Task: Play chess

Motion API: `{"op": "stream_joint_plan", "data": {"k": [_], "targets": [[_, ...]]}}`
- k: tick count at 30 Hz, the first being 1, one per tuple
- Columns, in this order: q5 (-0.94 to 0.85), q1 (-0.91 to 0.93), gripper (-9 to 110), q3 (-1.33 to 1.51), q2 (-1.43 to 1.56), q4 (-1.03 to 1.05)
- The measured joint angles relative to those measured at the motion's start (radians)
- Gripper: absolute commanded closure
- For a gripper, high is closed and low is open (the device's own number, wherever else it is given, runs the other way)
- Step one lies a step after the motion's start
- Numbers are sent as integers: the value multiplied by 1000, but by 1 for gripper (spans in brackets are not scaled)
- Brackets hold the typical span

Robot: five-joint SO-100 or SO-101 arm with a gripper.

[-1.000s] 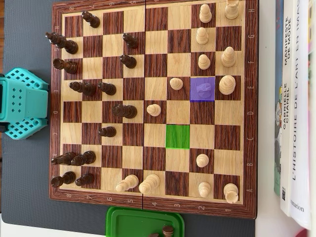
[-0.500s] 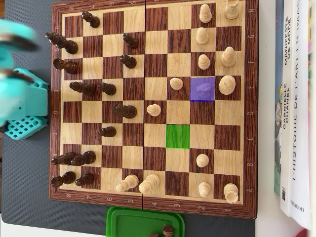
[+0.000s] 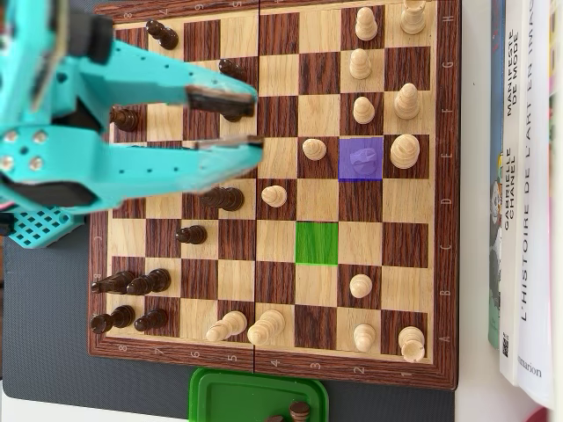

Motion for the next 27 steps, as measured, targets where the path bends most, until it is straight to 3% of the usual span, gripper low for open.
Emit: {"op": "stream_joint_plan", "data": {"k": [9, 27], "targets": [[114, 0, 89, -196, -264, 229], [117, 0, 89, -815, -870, 673]]}}
